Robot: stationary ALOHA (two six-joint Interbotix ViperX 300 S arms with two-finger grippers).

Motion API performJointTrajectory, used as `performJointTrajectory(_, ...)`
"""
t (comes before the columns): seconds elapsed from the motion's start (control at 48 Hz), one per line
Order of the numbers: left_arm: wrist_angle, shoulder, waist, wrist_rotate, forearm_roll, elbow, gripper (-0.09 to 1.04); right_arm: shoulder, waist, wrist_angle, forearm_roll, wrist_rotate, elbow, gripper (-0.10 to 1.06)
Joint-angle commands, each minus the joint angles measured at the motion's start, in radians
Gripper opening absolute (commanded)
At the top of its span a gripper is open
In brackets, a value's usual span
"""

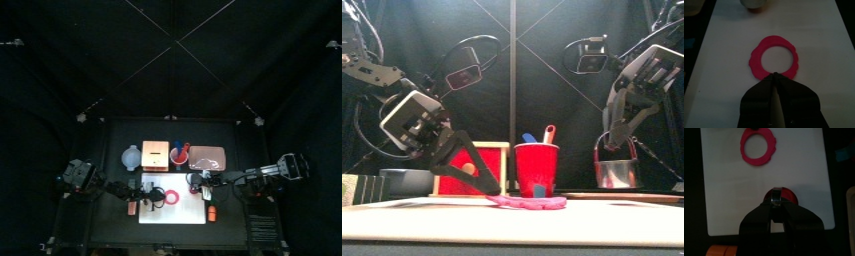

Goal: Get the cutter from the drawer then cut the dough then place the extra dough in the bowl
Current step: Place the extra dough in the bowl

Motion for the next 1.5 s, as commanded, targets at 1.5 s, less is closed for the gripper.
performJointTrajectory(1.5,0.167,0.0,0.129,0.083,0.015,-0.121,0.82,0.104,0.021,-0.147,0.071,0.0,-0.051,0.91)
